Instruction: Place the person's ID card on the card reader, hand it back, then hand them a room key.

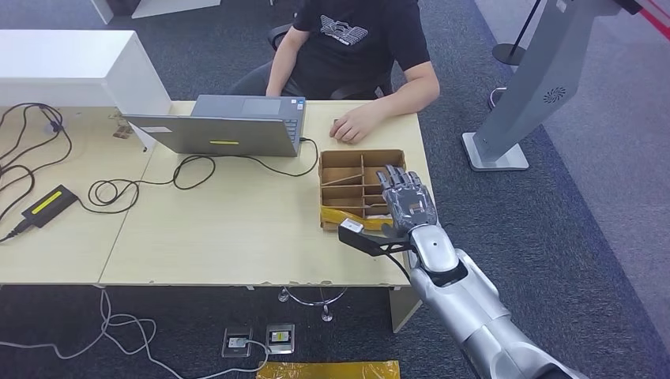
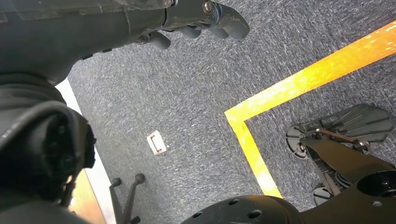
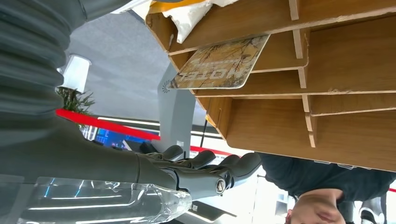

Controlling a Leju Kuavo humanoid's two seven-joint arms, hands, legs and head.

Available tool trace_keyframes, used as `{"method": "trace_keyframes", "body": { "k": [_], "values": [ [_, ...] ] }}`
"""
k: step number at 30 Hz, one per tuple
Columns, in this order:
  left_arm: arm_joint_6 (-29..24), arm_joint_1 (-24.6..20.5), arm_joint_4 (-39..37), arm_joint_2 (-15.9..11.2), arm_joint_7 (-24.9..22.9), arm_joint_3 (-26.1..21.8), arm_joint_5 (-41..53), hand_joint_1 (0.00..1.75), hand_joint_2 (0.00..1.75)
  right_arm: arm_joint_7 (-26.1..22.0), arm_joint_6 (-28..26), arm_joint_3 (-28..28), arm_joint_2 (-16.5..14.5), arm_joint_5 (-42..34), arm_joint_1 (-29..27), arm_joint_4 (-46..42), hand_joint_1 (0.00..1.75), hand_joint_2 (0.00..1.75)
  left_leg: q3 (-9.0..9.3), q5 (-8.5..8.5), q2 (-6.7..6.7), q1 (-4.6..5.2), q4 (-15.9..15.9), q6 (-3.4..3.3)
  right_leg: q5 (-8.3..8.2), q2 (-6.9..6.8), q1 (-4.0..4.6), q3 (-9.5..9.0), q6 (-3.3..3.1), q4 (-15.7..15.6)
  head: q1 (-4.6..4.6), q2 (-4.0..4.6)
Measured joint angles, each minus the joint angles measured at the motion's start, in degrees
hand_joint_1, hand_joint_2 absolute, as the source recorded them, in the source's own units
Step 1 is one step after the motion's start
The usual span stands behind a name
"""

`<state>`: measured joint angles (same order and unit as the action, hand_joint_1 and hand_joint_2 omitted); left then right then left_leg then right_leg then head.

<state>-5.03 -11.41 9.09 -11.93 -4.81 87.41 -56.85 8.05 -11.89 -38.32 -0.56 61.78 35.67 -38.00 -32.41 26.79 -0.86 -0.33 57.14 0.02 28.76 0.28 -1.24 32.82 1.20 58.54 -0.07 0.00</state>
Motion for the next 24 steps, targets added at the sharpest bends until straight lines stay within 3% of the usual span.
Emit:
{"method": "trace_keyframes", "body": {
  "k": [15, 16, 19, 20, 24],
  "values": [
    [0.0, 0.0, 0.0, 0.0, 0.0, 0.0, 0.0, 0.0, 0.0, -0.2, 0.2, 0.0, -0.7, -0.2, 0.0, 1.4, 0.0, 1.75, 0.0, 0.0, 0.0, 0.0, 0.0, 0.0, 0.0, 0.02, 0.0, 0.01, 0.0, 0.0, 0.01, 0.0],
    [0.0, 0.0, 0.0, 0.0, 0.0, 0.0, 0.0, 0.0, 0.0, -0.2, 0.2, 0.0, -0.8, -0.2, 0.0, 1.5, 0.24, 1.75, 0.0, 0.0, 0.0, 0.0, 0.0, 0.0, 0.0, 0.03, 0.0, 0.01, 0.0, 0.0, 0.01, 0.0],
    [0.0, 0.0, 0.0, 0.0, 0.0, 0.0, 0.0, 0.0, 0.0, 0.0, 0.8, 0.0, -0.9, -0.2, 0.0, 1.6, 1.37, 1.75, 0.0, 0.0, 0.0, 0.0, 0.0, 0.0, 0.0, 0.02, 0.0, 0.01, 0.0, 0.0, 0.01, 0.0],
    [0.0, 0.0, 0.0, 0.0, 0.0, 0.0, 0.0, 0.0, 0.0, 0.1, 1.1, 0.0, -0.9, -0.2, 0.0, 1.7, 1.57, 1.75, 0.0, 0.0, 0.0, 0.0, 0.0, 0.0, 0.0, 0.02, 0.0, 0.01, 0.0, 0.0, 0.0, 0.0],
    [0.0, 0.0, 0.0, 0.0, 0.0, 0.0, -0.1, 0.0, 0.0, 0.2, 2.0, 0.0, -0.9, -0.2, 0.0, 1.8, 1.75, 1.75, 0.0, 0.0, 0.0, 0.0, 0.0, 0.0, 0.0, 0.02, 0.0, 0.01, 0.0, 0.0, 0.01, 0.0]
  ]
}}
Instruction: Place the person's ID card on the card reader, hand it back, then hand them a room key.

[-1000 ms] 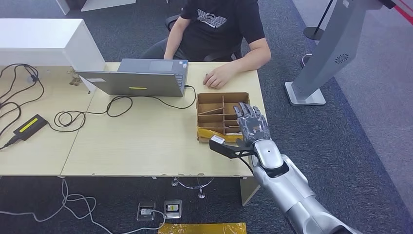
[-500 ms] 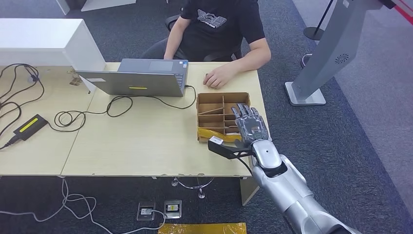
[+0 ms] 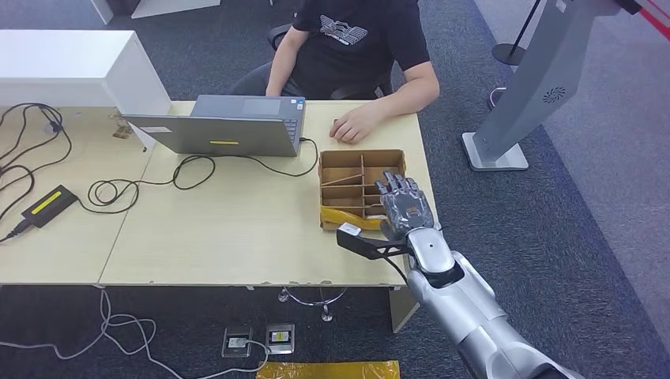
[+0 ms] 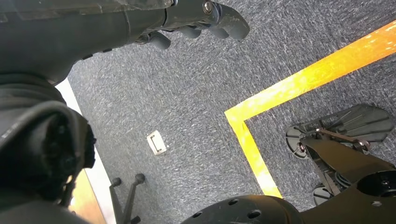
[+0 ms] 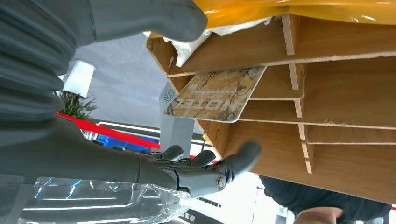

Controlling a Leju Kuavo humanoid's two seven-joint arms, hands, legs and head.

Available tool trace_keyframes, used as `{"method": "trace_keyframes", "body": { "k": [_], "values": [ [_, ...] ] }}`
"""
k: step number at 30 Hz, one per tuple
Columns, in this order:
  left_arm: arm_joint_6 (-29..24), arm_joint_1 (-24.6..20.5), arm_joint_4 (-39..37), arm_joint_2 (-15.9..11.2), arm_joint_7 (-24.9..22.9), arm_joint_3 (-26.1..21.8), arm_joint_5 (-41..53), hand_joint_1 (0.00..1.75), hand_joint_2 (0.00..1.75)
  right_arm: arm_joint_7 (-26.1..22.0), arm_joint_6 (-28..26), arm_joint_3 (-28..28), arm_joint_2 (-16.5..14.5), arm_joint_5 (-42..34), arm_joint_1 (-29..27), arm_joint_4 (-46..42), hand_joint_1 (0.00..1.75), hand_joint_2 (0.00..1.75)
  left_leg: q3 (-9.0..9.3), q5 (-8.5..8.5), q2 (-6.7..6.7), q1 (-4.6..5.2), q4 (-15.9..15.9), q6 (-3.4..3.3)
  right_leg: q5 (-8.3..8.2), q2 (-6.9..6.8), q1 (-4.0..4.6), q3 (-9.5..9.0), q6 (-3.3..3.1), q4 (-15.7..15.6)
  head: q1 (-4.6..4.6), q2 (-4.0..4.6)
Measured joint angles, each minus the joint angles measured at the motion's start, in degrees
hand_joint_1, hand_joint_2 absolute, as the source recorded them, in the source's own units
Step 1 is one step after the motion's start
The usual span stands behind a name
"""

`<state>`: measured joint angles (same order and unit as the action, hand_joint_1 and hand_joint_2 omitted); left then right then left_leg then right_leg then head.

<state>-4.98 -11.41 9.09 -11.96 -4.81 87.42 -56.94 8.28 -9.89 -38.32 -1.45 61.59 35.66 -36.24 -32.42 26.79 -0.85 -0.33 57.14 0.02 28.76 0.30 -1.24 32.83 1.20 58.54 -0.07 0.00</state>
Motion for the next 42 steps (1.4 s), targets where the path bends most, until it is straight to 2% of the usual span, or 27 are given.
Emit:
{"method": "trace_keyframes", "body": {
  "k": [7, 29, 36, 42],
  "values": [
    [0.0, 0.0, 0.0, 0.0, 0.0, 0.0, -0.3, 0.0, 0.0, -0.1, 1.4, 0.1, -0.2, -0.8, 0.0, 0.0, 1.75, 1.75, 0.01, 0.0, 0.0, 0.0, 0.0, 0.0, 0.0, 0.0, 0.0, 0.0, 0.0, 0.0, 0.0, 0.0],
    [-0.1, 0.0, 0.0, 0.2, 0.0, 0.0, -0.9, 0.0, 0.0, -1.6, 1.3, 0.3, -0.6, -1.7, 0.7, -0.5, 1.75, 1.75, 0.0, 0.0, 0.0, 0.0, 0.0, 0.0, 0.0, 0.0, 0.0, 0.0, 0.0, 0.0, 0.0, 0.0],
    [-0.1, 0.0, 0.0, 0.2, 0.0, 0.0, -0.4, 0.0, 0.0, -1.8, 0.3, 2.8, 0.0, -2.5, 3.2, -4.8, 1.75, 1.75, 0.03, -0.01, 0.01, 0.0, 0.0, 0.0, -0.01, 0.05, 0.0, 0.0, 0.0, 0.0, 0.0, 0.0],
    [-0.1, 0.1, 0.0, 0.1, 0.8, 0.0, 1.4, 0.0, 0.0, -2.0, 0.3, 5.8, 2.2, -3.3, 5.2, -12.0, 1.75, 1.75, 0.03, -0.01, 0.02, 0.0, 0.0, 0.0, -0.01, 0.07, -0.01, 0.0, 0.01, 0.0, -0.01, 0.0]
  ]
}}
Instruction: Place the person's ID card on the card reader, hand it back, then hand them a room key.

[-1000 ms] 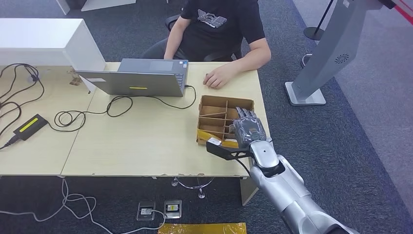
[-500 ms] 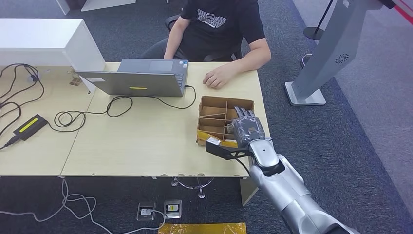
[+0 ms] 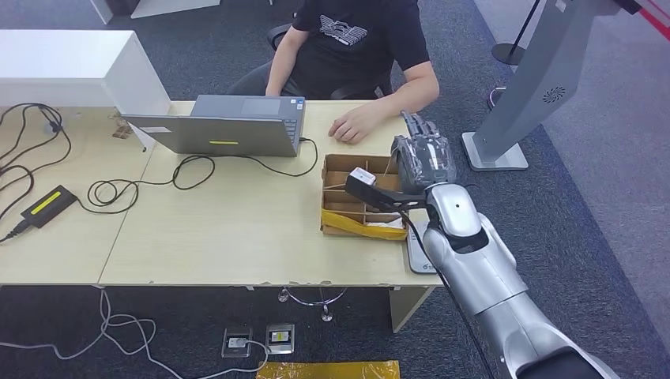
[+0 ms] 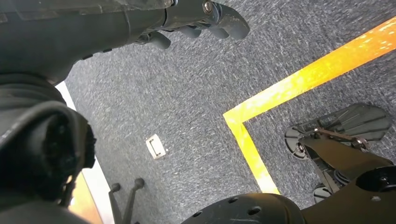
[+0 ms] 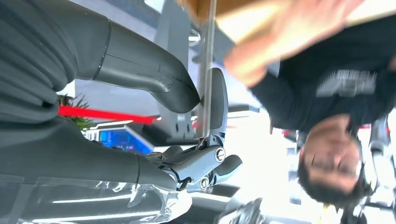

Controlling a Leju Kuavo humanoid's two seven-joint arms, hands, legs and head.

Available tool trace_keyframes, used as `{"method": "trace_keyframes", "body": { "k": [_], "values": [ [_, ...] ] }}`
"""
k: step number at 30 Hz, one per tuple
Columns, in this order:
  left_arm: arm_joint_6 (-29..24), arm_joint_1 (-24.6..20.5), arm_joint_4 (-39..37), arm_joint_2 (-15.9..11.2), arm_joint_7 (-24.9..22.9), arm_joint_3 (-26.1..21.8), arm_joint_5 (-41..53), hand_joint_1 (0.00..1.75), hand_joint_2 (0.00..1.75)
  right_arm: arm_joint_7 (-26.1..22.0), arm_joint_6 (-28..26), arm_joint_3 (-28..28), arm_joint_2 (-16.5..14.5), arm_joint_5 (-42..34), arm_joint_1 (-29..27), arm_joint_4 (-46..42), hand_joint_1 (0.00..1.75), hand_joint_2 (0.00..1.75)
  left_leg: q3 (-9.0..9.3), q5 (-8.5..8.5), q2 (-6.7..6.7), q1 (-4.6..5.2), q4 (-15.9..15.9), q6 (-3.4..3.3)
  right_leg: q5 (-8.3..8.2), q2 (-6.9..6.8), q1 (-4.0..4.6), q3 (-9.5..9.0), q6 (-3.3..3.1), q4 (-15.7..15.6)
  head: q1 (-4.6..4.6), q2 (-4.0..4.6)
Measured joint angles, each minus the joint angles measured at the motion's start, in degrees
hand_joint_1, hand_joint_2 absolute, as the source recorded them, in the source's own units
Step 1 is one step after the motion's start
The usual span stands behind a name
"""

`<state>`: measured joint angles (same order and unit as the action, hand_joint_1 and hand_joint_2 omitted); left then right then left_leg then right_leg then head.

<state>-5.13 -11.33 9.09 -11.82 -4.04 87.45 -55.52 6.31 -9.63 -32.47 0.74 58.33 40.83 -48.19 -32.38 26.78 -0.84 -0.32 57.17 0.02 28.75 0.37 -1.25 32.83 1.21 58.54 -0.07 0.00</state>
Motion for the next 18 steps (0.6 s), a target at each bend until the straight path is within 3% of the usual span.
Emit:
{"method": "trace_keyframes", "body": {
  "k": [9, 18],
  "values": [
    [0.0, 0.0, 0.0, 0.0, 0.4, 0.0, 1.1, 0.0, 0.0, -3.3, -5.6, 3.2, 1.4, -2.7, 2.1, -3.8, 1.75, 1.75, -0.01, 0.0, 0.03, -0.01, 0.0, 0.0, 0.0, 0.02, 0.01, 0.01, 0.0, 0.0, 0.01, 0.0],
    [-0.3, 0.0, 0.0, 0.0, 0.4, 0.0, 1.2, 0.0, 0.0, -8.0, -7.6, 3.5, -0.2, -9.7, 7.4, 7.2, 1.75, 1.75, -0.03, -0.01, 0.02, 0.0, 0.0, 0.01, 0.0, -0.01, 0.01, -0.01, 0.0, 0.0, 0.01, 0.0]
  ]
}}
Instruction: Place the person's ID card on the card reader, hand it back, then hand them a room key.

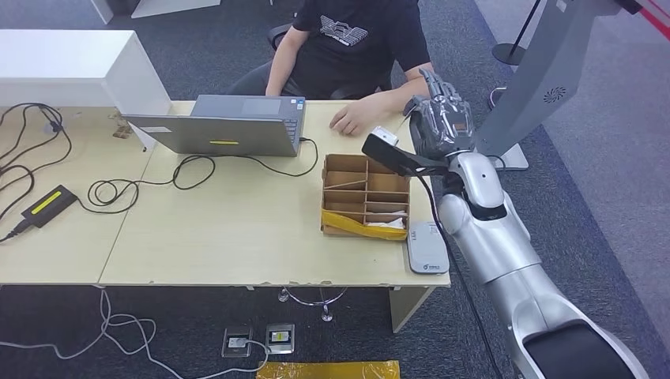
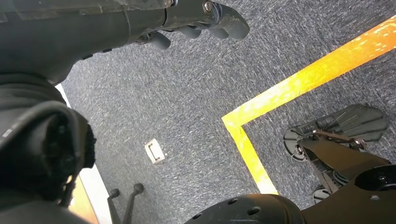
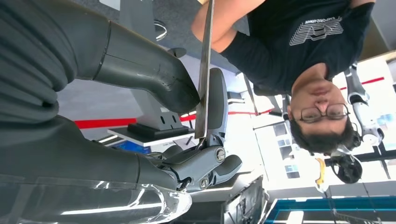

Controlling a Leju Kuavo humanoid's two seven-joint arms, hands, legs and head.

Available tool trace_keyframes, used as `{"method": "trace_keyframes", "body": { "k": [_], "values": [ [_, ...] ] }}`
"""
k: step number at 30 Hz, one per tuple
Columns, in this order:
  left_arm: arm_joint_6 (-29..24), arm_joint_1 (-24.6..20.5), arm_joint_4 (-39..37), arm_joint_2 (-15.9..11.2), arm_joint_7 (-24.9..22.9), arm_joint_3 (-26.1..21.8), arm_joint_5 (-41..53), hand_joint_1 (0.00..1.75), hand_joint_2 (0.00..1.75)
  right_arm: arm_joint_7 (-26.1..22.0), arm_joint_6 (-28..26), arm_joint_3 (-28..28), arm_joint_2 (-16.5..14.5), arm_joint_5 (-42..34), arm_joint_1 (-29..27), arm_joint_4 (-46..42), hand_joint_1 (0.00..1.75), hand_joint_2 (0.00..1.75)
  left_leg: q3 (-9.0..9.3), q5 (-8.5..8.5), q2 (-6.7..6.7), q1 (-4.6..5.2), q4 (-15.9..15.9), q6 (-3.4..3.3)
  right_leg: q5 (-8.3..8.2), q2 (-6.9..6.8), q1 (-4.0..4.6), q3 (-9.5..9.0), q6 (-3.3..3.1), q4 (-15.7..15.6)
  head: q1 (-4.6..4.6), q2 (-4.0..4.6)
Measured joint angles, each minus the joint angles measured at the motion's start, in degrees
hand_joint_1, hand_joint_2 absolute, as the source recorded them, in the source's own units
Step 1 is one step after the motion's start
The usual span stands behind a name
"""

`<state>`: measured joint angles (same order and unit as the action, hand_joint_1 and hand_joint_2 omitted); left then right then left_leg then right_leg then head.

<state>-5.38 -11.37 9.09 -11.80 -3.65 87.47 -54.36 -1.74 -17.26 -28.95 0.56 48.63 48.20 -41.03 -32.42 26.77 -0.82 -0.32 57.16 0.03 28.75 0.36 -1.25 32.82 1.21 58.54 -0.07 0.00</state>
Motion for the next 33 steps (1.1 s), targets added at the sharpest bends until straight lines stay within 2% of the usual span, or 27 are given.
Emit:
{"method": "trace_keyframes", "body": {
  "k": [8, 20, 21, 22, 25, 26, 27, 33],
  "values": [
    [0.0, 0.0, 0.0, -0.2, 0.0, 0.0, 0.1, 0.0, 0.0, -0.3, -0.1, 0.0, -1.1, -0.2, 2.2, 6.0, 1.75, 1.75, -0.03, 0.01, 0.0, 0.0, 0.0, 0.0, 0.01, 0.01, 0.0, 0.04, 0.0, 0.0, 0.0, 0.0],
    [0.2, 0.0, 0.0, -0.3, 0.0, 0.0, 0.2, 0.0, 0.0, -0.3, 0.5, 0.0, -2.0, -0.2, 3.4, 9.9, 1.75, 1.75, -0.03, 0.01, 0.0, 0.0, 0.0, 0.0, 0.0, 0.01, 0.0, 0.03, 0.0, 0.0, 0.0, 0.0],
    [0.2, 0.0, 0.0, -0.3, 0.0, 0.0, 0.2, 0.0, 0.0, -0.3, 0.5, 0.0, -2.1, -0.1, 3.4, 10.1, 1.69, 1.75, -0.03, 0.0, 0.0, 0.0, 0.0, 0.0, 0.0, 0.01, 0.0, 0.03, 0.0, 0.0, 0.0, 0.0],
    [0.3, 0.0, 0.0, -0.3, 0.0, 0.0, 0.2, 0.0, 0.0, -0.1, 0.4, -0.1, -2.1, 0.0, 3.5, 10.3, 1.53, 1.75, -0.03, 0.01, 0.0, 0.0, 0.0, 0.0, 0.0, 0.0, 0.0, 0.03, 0.0, 0.0, 0.0, 0.0],
    [0.4, 0.0, 0.0, -0.3, 0.0, 0.0, 0.5, 0.0, 0.0, 0.5, 0.1, -0.2, -2.1, 0.2, 3.5, 10.8, 0.33, 1.75, -0.03, 0.01, -0.01, 0.0, 0.0, 0.0, 0.0, -0.01, 0.0, 0.03, 0.0, 0.0, 0.0, 0.0],
    [0.4, 0.0, 0.0, -0.3, 0.0, 0.0, 0.7, 0.0, 0.0, 0.7, -0.1, -0.2, -2.1, 0.4, 3.5, 10.9, 0.05, 1.75, -0.03, 0.01, -0.01, 0.0, 0.0, 0.0, 0.0, 0.0, 0.0, 0.04, 0.0, 0.0, 0.0, 0.0],
    [0.5, 0.0, 0.0, -0.4, 0.0, 0.0, 0.8, 0.0, 0.0, 0.9, -0.4, -0.2, -2.1, 0.6, 3.5, 11.0, 0.0, 1.75, -0.03, 0.01, 0.0, 0.0, 0.0, 0.0, 0.0, 0.01, 0.0, 0.04, 0.0, 0.0, 0.0, 0.0],
    [1.1, 0.0, 0.0, -0.4, 0.0, 0.0, 1.0, 0.0, 0.0, 1.7, -2.0, -0.3, -1.9, 1.8, 3.5, 11.1, 0.0, 1.75, -0.02, 0.01, 0.0, 0.0, 0.0, 0.0, 0.0, 0.03, 0.0, 0.05, 0.0, 0.0, 0.0, 0.0]
  ]
}}
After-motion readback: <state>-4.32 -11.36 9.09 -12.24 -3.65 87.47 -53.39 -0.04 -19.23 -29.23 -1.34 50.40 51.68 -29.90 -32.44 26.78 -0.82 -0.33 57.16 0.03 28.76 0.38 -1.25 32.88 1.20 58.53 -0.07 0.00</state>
